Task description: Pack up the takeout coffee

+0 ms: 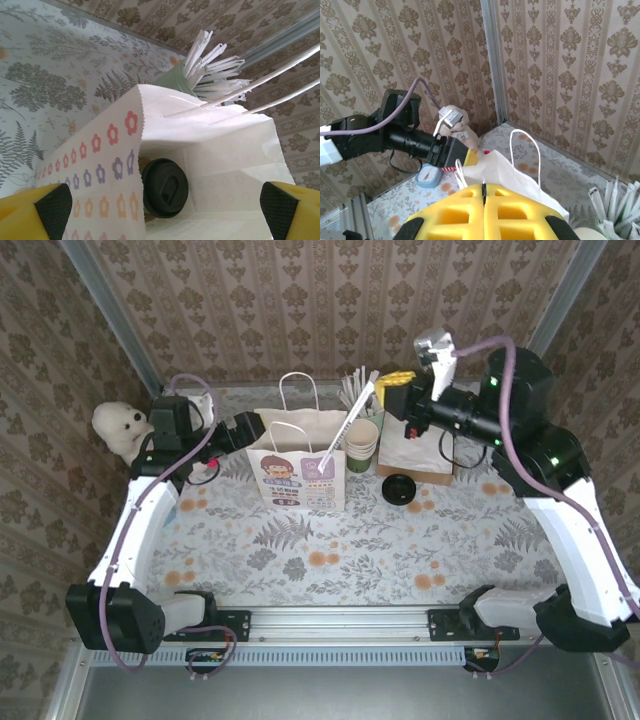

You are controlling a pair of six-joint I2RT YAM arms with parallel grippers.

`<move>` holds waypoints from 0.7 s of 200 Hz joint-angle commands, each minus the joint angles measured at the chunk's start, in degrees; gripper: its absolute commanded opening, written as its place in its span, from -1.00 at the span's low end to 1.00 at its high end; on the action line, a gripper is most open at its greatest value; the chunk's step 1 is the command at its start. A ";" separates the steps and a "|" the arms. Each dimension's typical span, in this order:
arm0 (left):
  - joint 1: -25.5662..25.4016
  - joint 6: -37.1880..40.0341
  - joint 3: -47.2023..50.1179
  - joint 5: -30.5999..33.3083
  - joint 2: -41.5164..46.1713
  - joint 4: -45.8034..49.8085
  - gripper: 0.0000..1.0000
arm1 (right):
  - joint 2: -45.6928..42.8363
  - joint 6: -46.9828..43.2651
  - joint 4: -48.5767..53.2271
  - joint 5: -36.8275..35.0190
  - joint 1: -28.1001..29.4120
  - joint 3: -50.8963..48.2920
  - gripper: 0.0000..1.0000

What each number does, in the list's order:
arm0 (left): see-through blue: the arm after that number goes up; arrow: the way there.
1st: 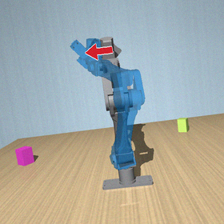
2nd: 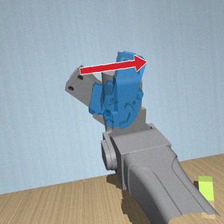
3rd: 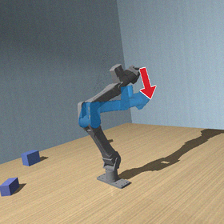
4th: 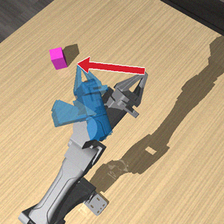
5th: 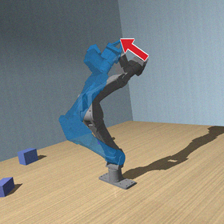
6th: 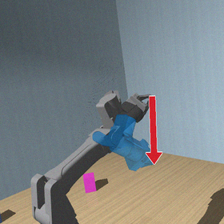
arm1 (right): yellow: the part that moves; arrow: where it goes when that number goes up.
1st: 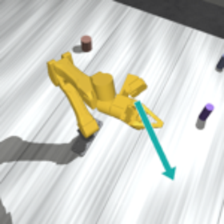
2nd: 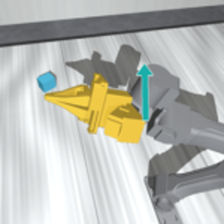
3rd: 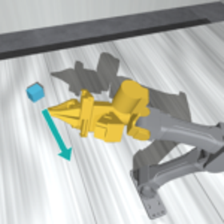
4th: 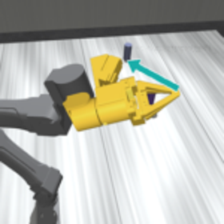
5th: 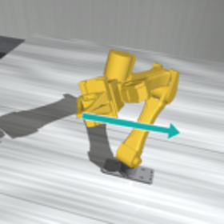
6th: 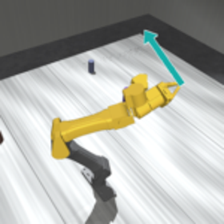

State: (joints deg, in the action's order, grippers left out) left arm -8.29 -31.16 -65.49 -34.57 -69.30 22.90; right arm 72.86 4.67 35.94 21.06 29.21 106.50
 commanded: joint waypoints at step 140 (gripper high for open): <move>-2.71 -7.70 3.37 -5.98 -1.26 -7.51 1.00 | 15.16 3.99 -10.65 7.57 4.13 7.57 -1.00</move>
State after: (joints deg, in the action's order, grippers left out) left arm -10.90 -38.11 -62.30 -39.92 -71.18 16.36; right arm 85.60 6.50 28.67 25.36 32.56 111.98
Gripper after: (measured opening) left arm 0.992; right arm 0.067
